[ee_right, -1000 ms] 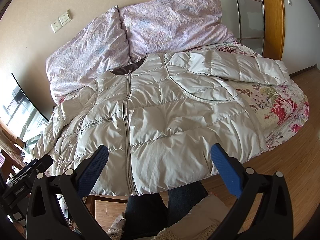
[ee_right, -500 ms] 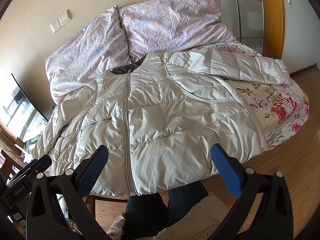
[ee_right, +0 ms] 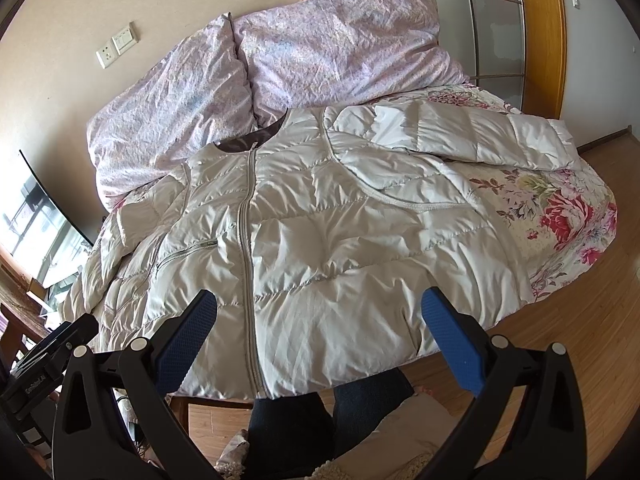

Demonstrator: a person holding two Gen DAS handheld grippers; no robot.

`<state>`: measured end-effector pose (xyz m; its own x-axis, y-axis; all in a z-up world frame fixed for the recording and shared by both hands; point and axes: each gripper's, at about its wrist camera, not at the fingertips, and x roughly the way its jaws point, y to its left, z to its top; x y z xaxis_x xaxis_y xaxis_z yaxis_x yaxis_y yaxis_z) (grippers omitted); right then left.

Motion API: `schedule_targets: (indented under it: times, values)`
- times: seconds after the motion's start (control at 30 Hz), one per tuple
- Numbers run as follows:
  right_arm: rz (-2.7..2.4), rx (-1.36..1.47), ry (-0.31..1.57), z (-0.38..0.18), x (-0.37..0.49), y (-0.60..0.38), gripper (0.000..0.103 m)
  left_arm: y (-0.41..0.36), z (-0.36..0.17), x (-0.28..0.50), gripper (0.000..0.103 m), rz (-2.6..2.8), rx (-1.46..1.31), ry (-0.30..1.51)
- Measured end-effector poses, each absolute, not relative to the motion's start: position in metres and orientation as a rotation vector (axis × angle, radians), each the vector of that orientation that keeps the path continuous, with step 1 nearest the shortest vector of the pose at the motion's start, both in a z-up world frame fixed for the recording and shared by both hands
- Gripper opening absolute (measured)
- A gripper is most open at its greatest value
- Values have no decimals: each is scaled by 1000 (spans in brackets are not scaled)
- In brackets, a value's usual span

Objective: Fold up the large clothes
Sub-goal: 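Grasp the jacket sleeve cuff with the right gripper and lift it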

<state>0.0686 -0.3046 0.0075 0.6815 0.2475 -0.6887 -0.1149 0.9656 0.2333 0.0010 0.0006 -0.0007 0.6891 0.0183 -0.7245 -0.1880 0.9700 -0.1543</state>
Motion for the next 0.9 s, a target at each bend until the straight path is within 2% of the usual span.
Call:
schedule_targets:
  times: [0.2,0.33,0.5,0.57,0.6,0.8,0.9]
  values:
    - [235,269,658,5,94,-336,102,14,-9,18,101,140,-252,833]
    - [114,323,682,-3,140,-381,102,34,-24,33,101,117,-311,869]
    - [3,754,803,-44,199,-480,102,58,-41,49,101,62,-415,887]
    - [-37,922,829,-64,219,-521,91,68,-47,54,101,36,-477,885]
    - [-77,966,839,-72,225,-536,82,71,-49,57,101,24,-507,881]
    - [-259,1094,783,-95,243,-598,74,86,-63,72,101,-11,-611,876]
    - [-274,1152,741,-100,251,-619,67,87,-66,78,101,-19,-611,873]
